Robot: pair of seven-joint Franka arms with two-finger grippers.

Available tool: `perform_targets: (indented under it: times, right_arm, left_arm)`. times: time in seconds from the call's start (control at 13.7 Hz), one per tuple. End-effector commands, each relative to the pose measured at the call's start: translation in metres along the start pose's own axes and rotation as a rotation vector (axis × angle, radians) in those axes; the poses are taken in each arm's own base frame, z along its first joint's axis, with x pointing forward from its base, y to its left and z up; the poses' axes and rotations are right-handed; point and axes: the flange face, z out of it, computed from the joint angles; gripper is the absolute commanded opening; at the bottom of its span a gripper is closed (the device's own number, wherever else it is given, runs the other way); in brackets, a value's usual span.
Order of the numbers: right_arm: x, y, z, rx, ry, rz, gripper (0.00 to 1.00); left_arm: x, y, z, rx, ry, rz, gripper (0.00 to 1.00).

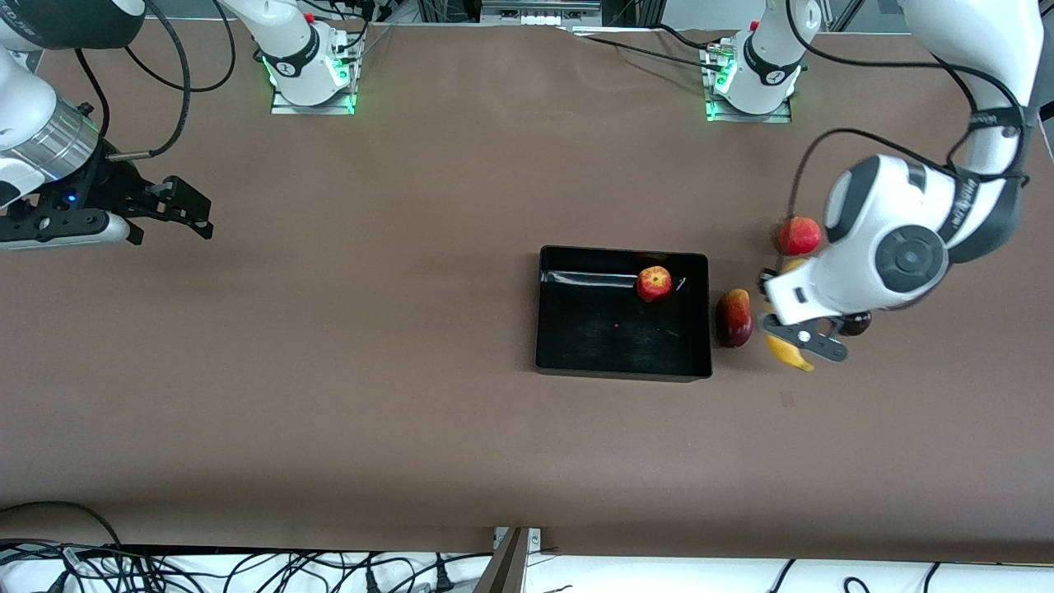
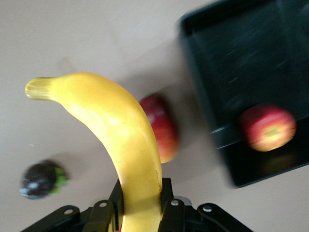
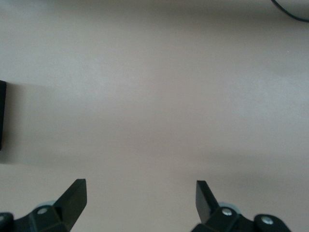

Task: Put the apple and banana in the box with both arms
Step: 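Grasp the yellow banana with the left gripper and lift it, then lower the banana into the box and open the left gripper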

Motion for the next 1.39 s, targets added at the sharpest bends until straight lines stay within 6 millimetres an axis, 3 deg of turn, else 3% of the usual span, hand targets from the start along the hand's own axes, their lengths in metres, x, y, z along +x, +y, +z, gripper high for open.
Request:
perform_targets:
  times: [0.0,0.15,0.44,0.66,0.88,0.95,1.02,1.17,1.31]
  right_arm:
    - [0.002,-0.001,-0.005,0.002,0.008,0.003,1.00]
    - [0.002,-0.001,-0.006,0.002,0.008,0.003,1.00]
    - [0.002,-0.001,-0.005,0.002,0.007,0.003,1.00]
    - [0.002,-0.001,-0.005,0.002,0.007,0.003,1.00]
    - [0.002,-0.001,-0.005,0.002,0.007,0.003,1.00]
    - [0.002,-0.002,-0.005,0.002,0.007,0.002,1.00]
    - [0.002,-0.001,-0.006,0.002,0.008,0.003,1.00]
    - [0.002,-0.001,-0.006,0.002,0.008,0.003,1.00]
    - [0.002,-0.001,-0.005,0.002,0.007,0.003,1.00]
  left_arm:
    - [0.018,0.084,0.006,-0.027,-0.020,-0.134,0.05]
    - [0.038,0.148,0.018,-0.059,-0.013,-0.181,0.05]
    - [0.070,0.233,0.070,-0.096,0.015,-0.236,0.05]
    - [0.085,0.238,0.106,-0.141,0.059,-0.248,0.08]
    - [0.087,0.237,0.129,-0.129,0.044,-0.245,0.13]
    - [0.089,0.239,0.139,-0.114,0.055,-0.229,0.21]
    - [0.090,0.241,0.145,-0.117,0.068,-0.235,0.56]
    - [0.090,0.239,0.145,-0.118,0.065,-0.251,1.00]
    - [0.090,0.231,0.125,-0.118,0.078,-0.314,1.00]
